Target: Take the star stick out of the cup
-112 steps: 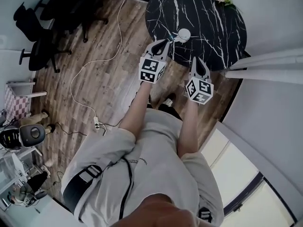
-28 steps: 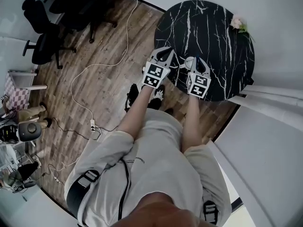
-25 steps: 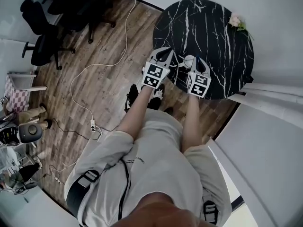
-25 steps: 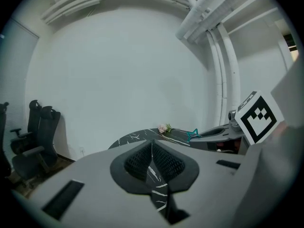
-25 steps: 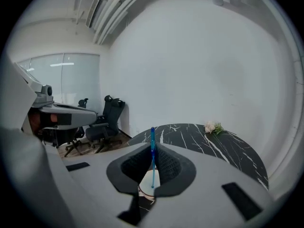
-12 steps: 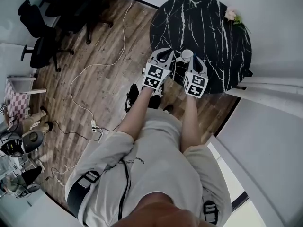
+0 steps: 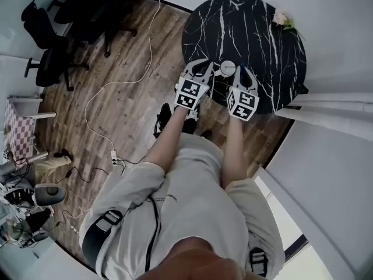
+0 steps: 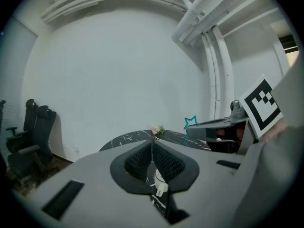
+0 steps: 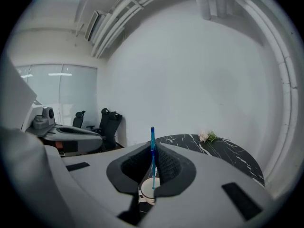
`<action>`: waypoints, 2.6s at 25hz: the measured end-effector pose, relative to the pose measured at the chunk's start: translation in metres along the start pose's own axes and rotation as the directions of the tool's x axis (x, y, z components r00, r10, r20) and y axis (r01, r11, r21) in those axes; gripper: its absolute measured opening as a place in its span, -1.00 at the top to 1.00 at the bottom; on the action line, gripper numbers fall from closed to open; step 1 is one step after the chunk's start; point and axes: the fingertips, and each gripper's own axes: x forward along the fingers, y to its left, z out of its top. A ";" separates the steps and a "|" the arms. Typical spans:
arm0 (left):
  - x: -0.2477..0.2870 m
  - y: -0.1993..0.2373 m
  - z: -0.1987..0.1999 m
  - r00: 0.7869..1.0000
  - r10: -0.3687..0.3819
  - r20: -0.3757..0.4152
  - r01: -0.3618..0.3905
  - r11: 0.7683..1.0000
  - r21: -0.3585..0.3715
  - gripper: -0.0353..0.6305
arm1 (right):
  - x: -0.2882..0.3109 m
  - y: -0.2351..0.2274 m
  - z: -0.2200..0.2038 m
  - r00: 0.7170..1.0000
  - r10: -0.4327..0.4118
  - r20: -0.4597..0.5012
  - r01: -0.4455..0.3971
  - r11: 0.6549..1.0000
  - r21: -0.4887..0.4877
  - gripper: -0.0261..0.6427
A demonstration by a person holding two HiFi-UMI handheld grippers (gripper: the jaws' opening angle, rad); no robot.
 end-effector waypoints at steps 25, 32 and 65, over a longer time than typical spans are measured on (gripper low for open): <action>0.023 -0.085 0.020 0.989 -0.148 0.008 0.148 0.988 0.043 0.82 | -0.065 -0.074 0.021 0.990 -0.135 0.049 0.131 0.988 0.075 0.79; 0.017 -0.096 0.013 0.990 -0.141 0.007 0.140 0.989 0.038 0.82 | -0.077 -0.080 0.004 0.991 -0.129 0.016 0.128 0.990 0.057 0.79; -0.047 -0.147 -0.023 0.991 -0.122 0.056 0.125 0.990 -0.058 0.82 | -0.143 -0.066 -0.076 0.992 -0.113 -0.051 0.114 0.993 0.031 0.79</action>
